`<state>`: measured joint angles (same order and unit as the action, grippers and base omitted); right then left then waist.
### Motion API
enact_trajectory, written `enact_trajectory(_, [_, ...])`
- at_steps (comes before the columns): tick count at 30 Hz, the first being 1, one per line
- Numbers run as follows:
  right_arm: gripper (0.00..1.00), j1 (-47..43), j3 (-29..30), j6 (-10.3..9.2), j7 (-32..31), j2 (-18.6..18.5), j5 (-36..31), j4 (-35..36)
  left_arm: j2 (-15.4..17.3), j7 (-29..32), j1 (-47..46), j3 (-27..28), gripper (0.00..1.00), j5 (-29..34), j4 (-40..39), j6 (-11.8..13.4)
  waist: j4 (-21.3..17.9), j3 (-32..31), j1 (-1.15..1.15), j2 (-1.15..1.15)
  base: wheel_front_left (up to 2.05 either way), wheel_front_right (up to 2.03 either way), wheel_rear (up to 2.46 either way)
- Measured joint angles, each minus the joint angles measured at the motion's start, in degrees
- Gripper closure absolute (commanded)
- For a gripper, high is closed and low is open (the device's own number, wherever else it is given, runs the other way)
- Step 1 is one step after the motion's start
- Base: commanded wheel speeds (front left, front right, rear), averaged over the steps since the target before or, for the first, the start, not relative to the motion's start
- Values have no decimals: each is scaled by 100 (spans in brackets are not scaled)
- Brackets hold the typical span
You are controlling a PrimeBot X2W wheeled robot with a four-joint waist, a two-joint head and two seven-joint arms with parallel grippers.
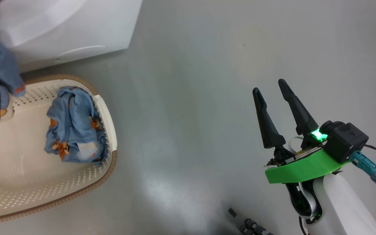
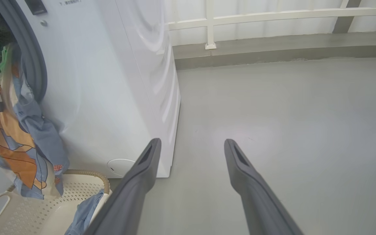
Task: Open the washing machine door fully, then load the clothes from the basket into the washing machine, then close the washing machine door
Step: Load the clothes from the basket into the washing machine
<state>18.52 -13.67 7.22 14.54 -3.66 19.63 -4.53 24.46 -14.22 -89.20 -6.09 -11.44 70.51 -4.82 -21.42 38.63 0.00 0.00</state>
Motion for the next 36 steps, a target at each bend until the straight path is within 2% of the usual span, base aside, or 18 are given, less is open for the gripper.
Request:
enact_trajectory(7, [0,95,-57,0,0,9,0,16,123,-41,71,153,100,14,-1344,93,6,90,0,0,0,0,0])
enact_trajectory(10, [0,120,-64,0,0,18,0,29,136,-43,273,244,100,40,-1582,134,9,101,0,0,0,0,0])
enact_trajectory(15, [0,118,-70,0,0,22,0,18,104,-46,541,240,100,51,-1054,81,29,52,0,0,0,0,0])
enact_trajectory(23, [0,114,-70,0,0,23,1,10,107,3,376,70,100,101,-149,0,84,-38,0,0,0,0,0])
enact_trajectory(24, [0,114,-68,0,0,23,1,8,101,91,318,40,79,103,-40,-3,95,-52,0,0,0,0,0])
enact_trajectory(25, [0,113,-67,1,0,22,1,8,100,131,265,-4,66,115,33,-24,107,-65,0,0,0,0,0])
enact_trajectory(26, [0,112,-67,0,0,22,1,7,99,224,213,-32,58,132,98,-25,119,-78,0,0,0,0,0])
enact_trajectory(27, [0,112,-67,0,0,22,0,2,89,431,166,-43,46,132,176,-25,131,-93,0,0,0,0,0])
enact_trajectory(28, [0,110,-66,0,0,21,1,0,79,612,143,-90,0,146,237,-26,143,-108,0,0,0,0,0])
enact_trajectory(32, [0,108,-66,1,0,19,1,-11,33,1218,145,-142,0,145,381,-18,179,-173,0,0,0,0,0])
enact_trajectory(36, [0,107,-64,1,0,13,0,-11,-7,1417,146,-180,0,144,405,-18,208,-224,0,0,0,0,0])
